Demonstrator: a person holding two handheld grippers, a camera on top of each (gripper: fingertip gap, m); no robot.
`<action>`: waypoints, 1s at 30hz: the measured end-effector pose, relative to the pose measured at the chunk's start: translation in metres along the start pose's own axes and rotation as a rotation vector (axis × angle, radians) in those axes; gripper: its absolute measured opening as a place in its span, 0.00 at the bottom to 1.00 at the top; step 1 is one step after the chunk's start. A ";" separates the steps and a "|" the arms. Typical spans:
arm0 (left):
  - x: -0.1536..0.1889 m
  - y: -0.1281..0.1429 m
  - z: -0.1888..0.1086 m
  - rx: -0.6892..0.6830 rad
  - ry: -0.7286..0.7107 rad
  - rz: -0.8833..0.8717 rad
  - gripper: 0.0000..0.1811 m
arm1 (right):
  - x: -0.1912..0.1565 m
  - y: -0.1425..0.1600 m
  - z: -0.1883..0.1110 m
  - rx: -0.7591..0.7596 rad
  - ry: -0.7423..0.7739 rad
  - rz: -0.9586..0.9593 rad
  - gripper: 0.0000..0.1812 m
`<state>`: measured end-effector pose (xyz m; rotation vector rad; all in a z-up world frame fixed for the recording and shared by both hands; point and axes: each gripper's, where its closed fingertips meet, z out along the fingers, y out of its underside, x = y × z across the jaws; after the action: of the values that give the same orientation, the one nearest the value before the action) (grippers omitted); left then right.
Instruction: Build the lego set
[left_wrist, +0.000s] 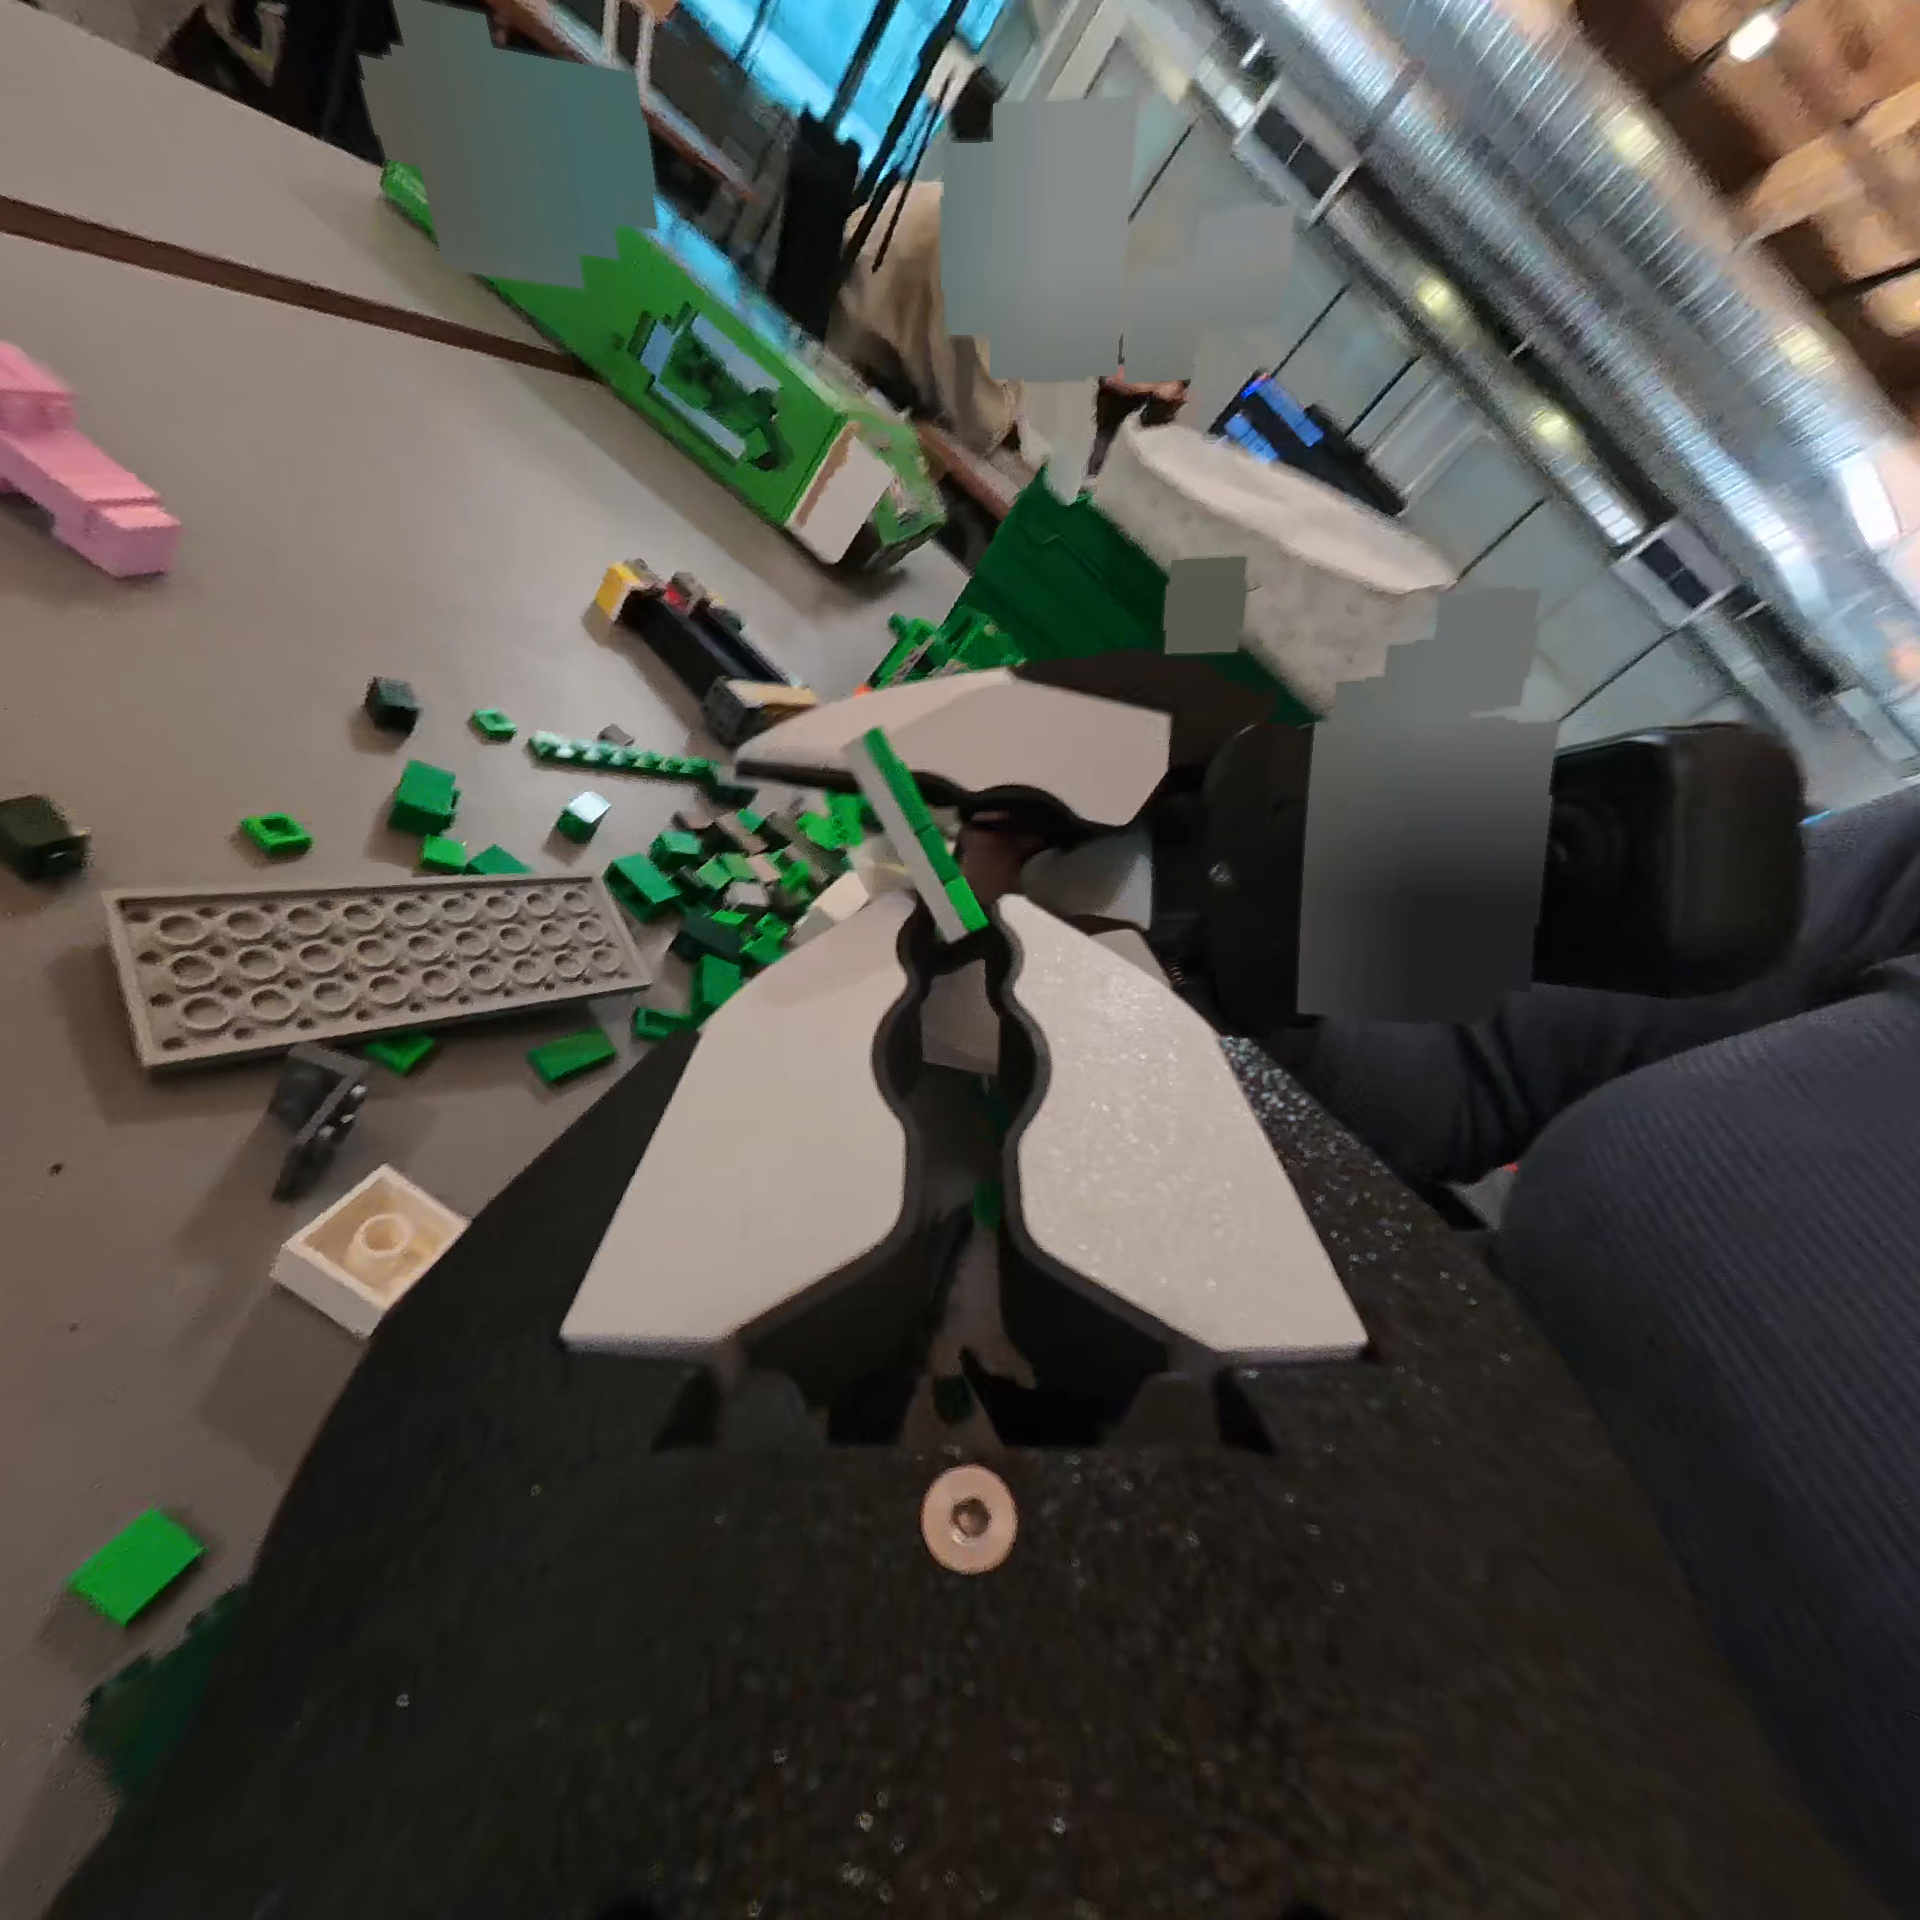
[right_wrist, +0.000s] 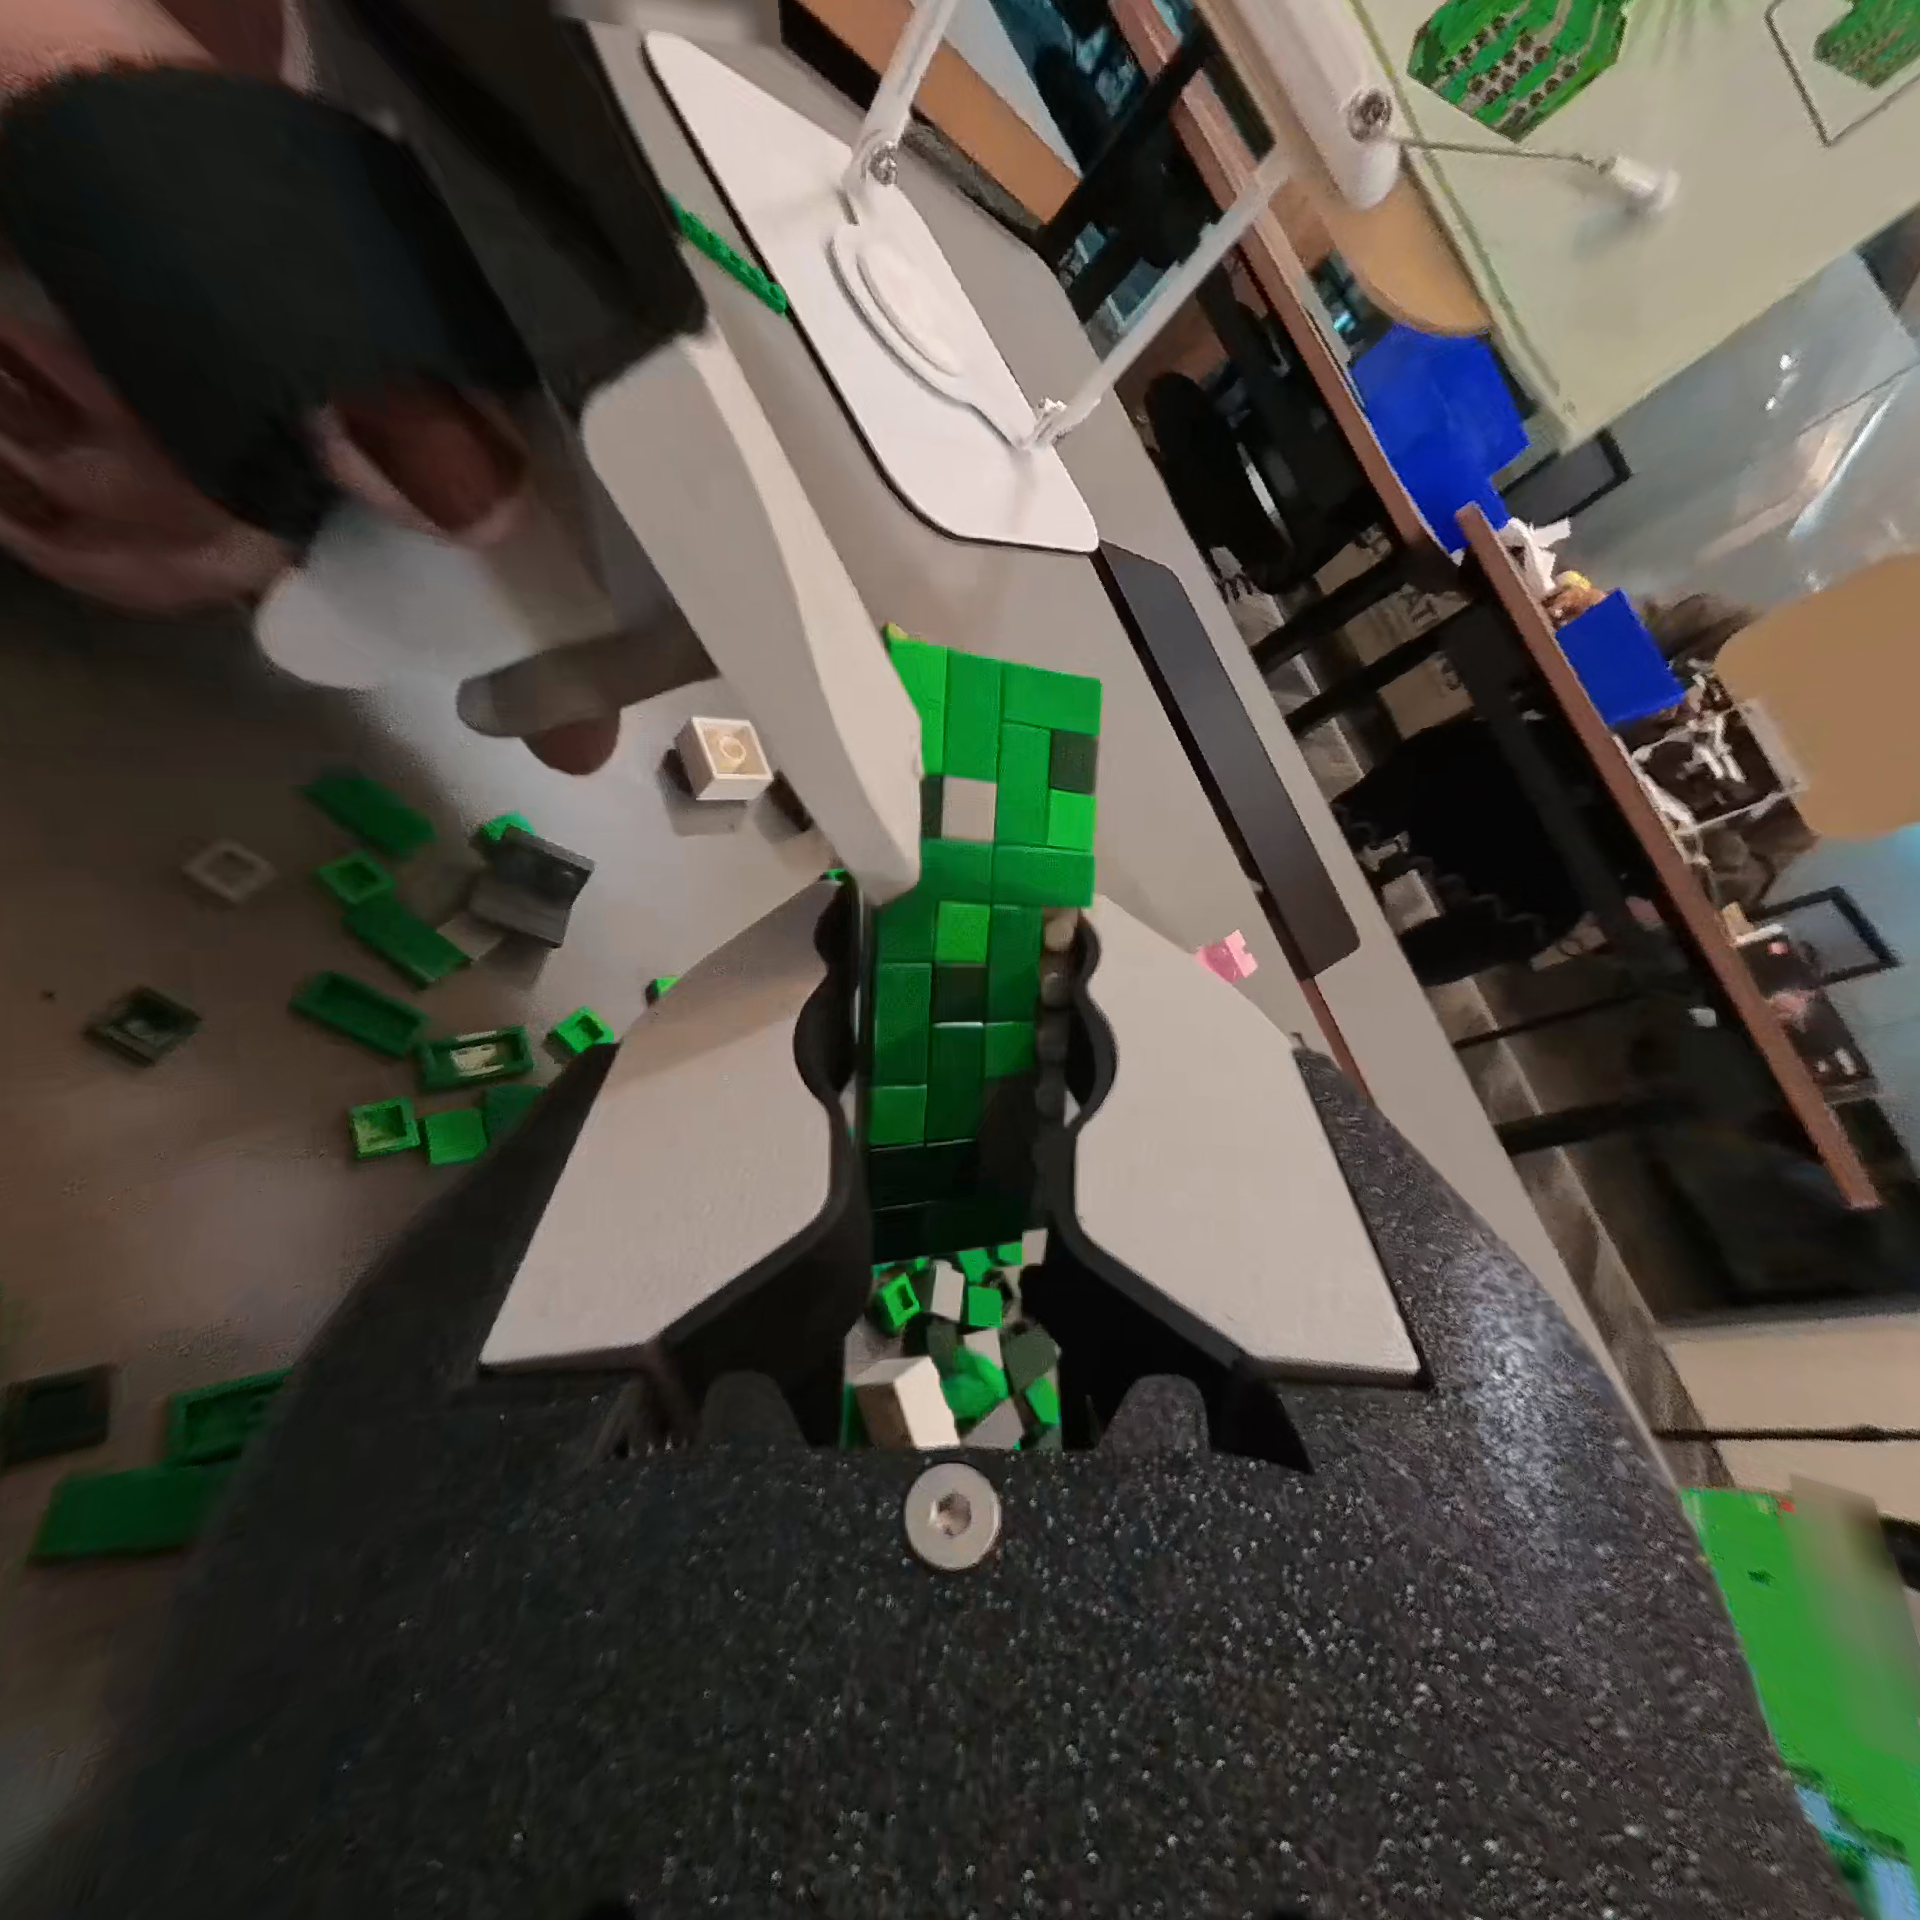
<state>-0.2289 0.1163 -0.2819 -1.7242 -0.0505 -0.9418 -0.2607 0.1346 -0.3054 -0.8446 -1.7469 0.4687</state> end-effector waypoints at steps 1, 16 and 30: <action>-0.004 0.004 0.000 -0.031 -0.040 0.030 0.04 | -0.003 -0.001 0.001 0.005 -0.013 -0.002 0.22; 0.000 0.021 0.006 -0.132 0.008 0.032 0.04 | -0.009 -0.005 0.001 0.011 0.010 -0.157 0.23; -0.001 0.032 0.004 -0.218 0.027 -0.065 0.03 | -0.035 -0.008 0.004 0.040 -0.125 -0.119 0.24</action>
<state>-0.2124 0.1083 -0.3083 -1.9191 0.0146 -1.0490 -0.2616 0.1033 -0.3242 -0.6905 -1.8850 0.4843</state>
